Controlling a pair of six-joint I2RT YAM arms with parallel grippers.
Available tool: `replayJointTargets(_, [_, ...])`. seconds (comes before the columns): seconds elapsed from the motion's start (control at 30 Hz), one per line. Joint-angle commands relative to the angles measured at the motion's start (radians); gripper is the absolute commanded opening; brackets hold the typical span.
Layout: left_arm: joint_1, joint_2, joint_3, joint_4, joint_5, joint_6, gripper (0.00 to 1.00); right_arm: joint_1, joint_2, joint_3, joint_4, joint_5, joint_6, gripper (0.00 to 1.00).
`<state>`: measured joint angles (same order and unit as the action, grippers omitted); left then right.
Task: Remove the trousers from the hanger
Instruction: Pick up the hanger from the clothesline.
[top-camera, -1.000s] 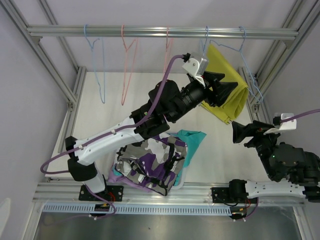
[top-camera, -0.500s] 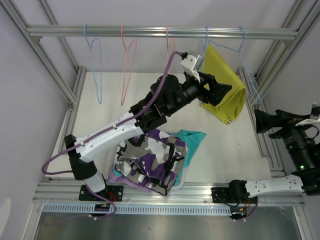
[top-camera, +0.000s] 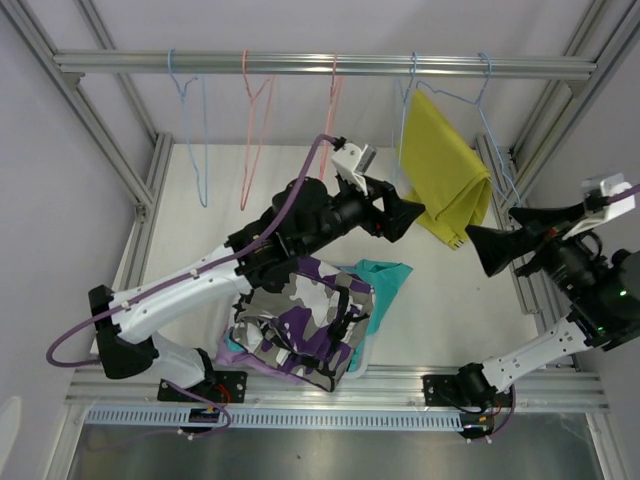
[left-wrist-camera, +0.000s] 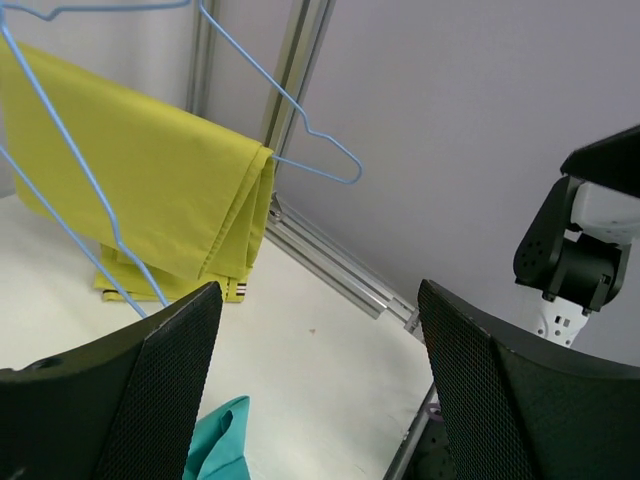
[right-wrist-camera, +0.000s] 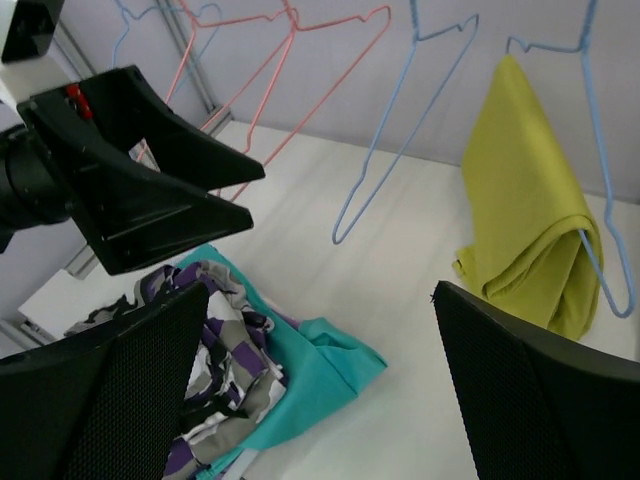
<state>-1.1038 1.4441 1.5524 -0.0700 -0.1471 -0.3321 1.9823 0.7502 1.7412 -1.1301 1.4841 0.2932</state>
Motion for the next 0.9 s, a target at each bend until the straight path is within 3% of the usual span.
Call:
replayJointTargets(0.0, [-0.002, -0.082, -0.029, 0.016, -0.022, 0.005, 0.84, -0.017, 0.112, 0.084, -0.272, 0.278, 0.23, 0.99])
replayJointTargets(0.1, [-0.002, -0.132, -0.078, 0.021, -0.023, 0.002, 0.84, -0.121, 0.159, 0.083, -0.146, 0.277, 0.1, 0.99])
replayJointTargets(0.27, [-0.004, -0.206, -0.141, 0.01, -0.028, -0.01, 0.84, -0.496, 0.207, 0.008, 0.178, 0.277, -0.133, 0.99])
replayJointTargets(0.33, [-0.004, -0.228, -0.161, -0.002, -0.028, -0.013, 0.84, -0.578, 0.212, 0.0, 0.219, 0.277, -0.14, 0.99])
replayJointTargets(0.47, [-0.002, -0.286, -0.21, -0.01, -0.032, -0.027, 0.84, -0.831, 0.225, -0.026, 0.453, 0.277, -0.27, 0.99])
replayJointTargets(0.73, [-0.002, -0.398, -0.285, -0.033, -0.04, -0.044, 0.84, -1.302, 0.437, 0.254, 0.458, 0.251, -0.328, 0.99])
replayJointTargets(0.8, [-0.004, -0.418, -0.291, -0.042, -0.045, -0.045, 0.84, -1.4, 0.483, 0.277, 0.609, 0.171, -0.44, 0.99])
replayJointTargets(0.83, [-0.002, -0.436, -0.302, -0.047, -0.049, -0.045, 0.84, -1.5, 0.486, 0.253, 0.706, 0.132, -0.615, 0.99])
replayJointTargets(0.87, [-0.002, -0.444, -0.304, -0.05, -0.049, -0.047, 0.84, -1.539, 0.486, 0.213, 1.009, 0.099, -0.741, 0.99])
